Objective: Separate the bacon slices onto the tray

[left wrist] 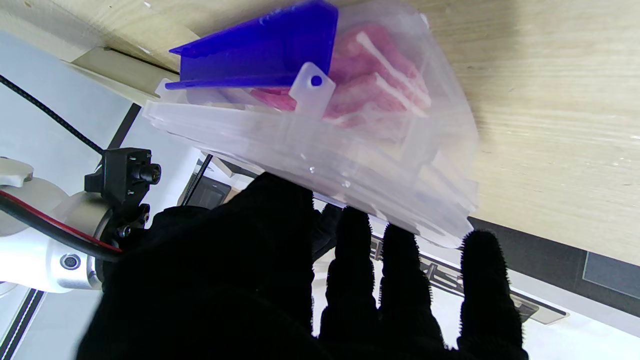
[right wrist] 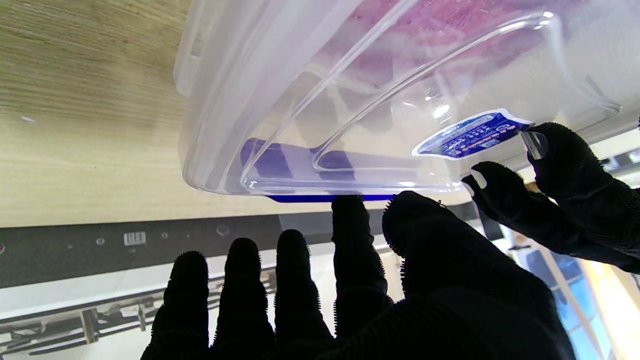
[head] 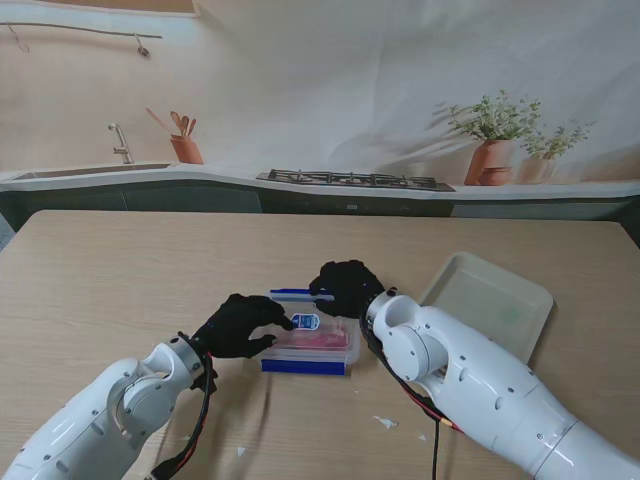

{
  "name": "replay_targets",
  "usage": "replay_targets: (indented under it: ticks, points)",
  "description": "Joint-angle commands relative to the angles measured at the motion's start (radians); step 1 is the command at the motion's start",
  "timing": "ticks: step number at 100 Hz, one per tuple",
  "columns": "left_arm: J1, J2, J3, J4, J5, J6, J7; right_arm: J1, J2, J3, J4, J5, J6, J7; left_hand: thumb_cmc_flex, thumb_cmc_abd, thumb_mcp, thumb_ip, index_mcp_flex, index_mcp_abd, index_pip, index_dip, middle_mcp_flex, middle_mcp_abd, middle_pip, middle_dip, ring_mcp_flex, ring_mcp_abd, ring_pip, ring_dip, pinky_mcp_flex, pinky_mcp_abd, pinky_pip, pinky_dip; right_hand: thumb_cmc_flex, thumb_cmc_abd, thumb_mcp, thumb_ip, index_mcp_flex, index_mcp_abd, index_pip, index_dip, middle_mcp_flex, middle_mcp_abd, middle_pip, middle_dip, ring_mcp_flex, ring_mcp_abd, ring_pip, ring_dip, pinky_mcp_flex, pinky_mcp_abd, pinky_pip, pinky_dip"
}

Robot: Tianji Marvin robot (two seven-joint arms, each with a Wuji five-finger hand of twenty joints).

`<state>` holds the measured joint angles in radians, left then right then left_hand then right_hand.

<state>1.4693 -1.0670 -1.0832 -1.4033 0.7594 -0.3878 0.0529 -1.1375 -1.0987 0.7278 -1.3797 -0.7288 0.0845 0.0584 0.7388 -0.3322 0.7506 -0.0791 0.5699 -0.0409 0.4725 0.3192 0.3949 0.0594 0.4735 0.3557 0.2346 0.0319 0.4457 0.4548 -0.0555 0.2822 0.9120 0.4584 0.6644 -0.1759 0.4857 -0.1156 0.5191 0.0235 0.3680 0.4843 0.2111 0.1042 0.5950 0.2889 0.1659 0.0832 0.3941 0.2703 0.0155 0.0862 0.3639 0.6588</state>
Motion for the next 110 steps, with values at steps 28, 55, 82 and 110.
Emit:
replay_targets:
  ticks: [28, 55, 82, 110]
  points:
    - [0.019, 0.004, 0.016, 0.038, 0.015, 0.007, -0.031, 0.005, -0.008, -0.024, 0.027, -0.007, 0.023, 0.026, -0.011, -0.069, 0.012, 0.019, 0.006, 0.0, 0.009, 0.0, -0.026, -0.035, 0.012, 0.008, 0.044, 0.099, 0.035, 0.028, -0.023, 0.027, -0.01, -0.011, 0.01, 0.02, -0.007, 0.059, -0.012, 0.058, -0.051, -0.072, -0.035, -0.033, -0.043, -0.013, -0.044, -0.032, -0.023, -0.012, -0.037, -0.033, -0.021, 0.018]
    - [0.018, 0.005, 0.019, 0.038, 0.02, 0.008, -0.036, 0.021, -0.014, -0.047, 0.041, 0.0, 0.054, 0.023, -0.013, -0.071, 0.011, 0.019, 0.008, -0.001, 0.01, 0.001, -0.03, -0.038, 0.012, 0.008, 0.04, 0.096, 0.032, 0.028, -0.024, 0.026, -0.013, -0.013, 0.008, 0.021, -0.009, 0.059, -0.017, 0.079, -0.051, -0.085, -0.034, -0.032, -0.048, -0.014, -0.044, -0.031, -0.031, -0.015, -0.043, -0.034, -0.023, 0.018]
    - [0.017, 0.006, 0.02, 0.038, 0.02, 0.007, -0.038, 0.024, -0.016, -0.05, 0.042, 0.003, 0.061, 0.02, -0.016, -0.069, 0.007, 0.019, 0.007, -0.004, 0.008, 0.0, -0.035, -0.041, 0.011, 0.007, 0.04, 0.091, 0.03, 0.028, -0.025, 0.027, -0.015, -0.014, 0.004, 0.02, -0.013, 0.059, -0.022, 0.068, -0.045, -0.094, -0.034, -0.034, -0.049, -0.014, -0.043, -0.035, -0.033, -0.017, -0.045, -0.034, -0.024, 0.02]
    - [0.025, 0.003, 0.007, 0.024, 0.018, -0.001, -0.03, 0.004, -0.012, -0.025, 0.018, -0.009, 0.048, 0.015, -0.02, -0.07, 0.007, 0.019, -0.004, 0.0, 0.005, -0.001, -0.041, -0.039, 0.01, 0.007, 0.034, 0.091, 0.028, 0.028, -0.03, 0.027, -0.018, -0.017, -0.003, 0.015, -0.016, 0.058, -0.023, 0.06, -0.036, -0.099, -0.033, -0.034, -0.049, -0.014, -0.042, -0.037, -0.034, -0.017, -0.049, -0.035, -0.026, 0.019]
